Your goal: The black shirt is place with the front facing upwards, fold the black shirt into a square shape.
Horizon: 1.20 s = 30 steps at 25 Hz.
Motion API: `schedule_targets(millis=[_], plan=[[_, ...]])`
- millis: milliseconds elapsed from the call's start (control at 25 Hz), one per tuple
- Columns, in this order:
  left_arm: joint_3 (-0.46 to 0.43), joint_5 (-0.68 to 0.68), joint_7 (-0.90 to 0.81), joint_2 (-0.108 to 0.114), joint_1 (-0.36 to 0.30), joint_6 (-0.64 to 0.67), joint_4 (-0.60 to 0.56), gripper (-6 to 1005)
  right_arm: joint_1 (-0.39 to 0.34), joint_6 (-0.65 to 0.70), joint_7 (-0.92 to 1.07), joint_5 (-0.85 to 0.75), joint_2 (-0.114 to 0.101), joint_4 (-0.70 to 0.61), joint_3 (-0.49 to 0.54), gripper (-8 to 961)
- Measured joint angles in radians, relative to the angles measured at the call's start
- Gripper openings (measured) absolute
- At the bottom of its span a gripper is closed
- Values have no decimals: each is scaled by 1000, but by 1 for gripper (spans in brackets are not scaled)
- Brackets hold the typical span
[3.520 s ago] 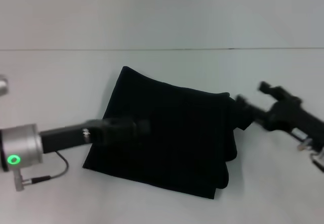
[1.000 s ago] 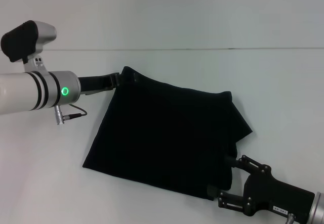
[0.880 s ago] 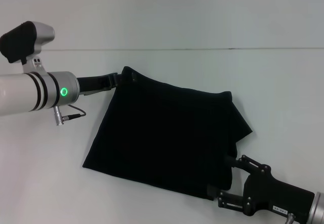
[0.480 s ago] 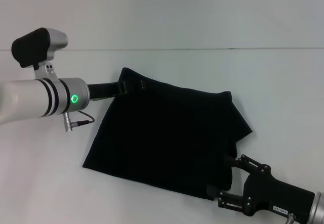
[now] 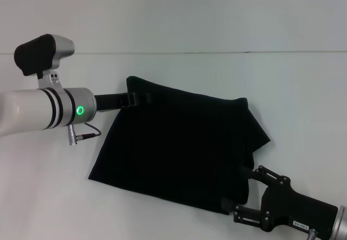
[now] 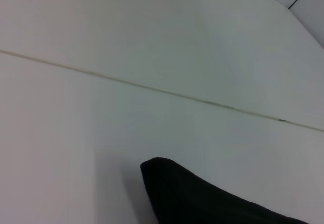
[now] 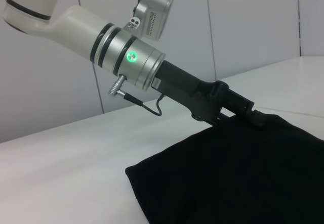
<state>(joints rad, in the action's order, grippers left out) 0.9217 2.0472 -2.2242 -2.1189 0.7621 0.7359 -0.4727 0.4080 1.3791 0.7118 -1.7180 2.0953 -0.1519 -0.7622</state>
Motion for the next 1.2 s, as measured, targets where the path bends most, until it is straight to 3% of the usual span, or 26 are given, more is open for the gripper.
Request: schedule_targets(millis=[400, 640, 840, 1200], plan=[[-2, -6, -5, 0, -3, -2, 0, 299, 0, 0, 0, 0, 0, 0, 2, 926], [-2, -31, -15, -1, -2, -3, 7, 122, 0, 0, 0, 3, 0, 0, 5, 926], [-16, -108, -17, -1, -15, -2, 17, 107, 0, 0, 0, 8, 0, 0, 9, 926], [-244, -222, -3, -24, -84, 1, 60, 91, 0, 1, 0, 14, 0, -6, 24, 926]])
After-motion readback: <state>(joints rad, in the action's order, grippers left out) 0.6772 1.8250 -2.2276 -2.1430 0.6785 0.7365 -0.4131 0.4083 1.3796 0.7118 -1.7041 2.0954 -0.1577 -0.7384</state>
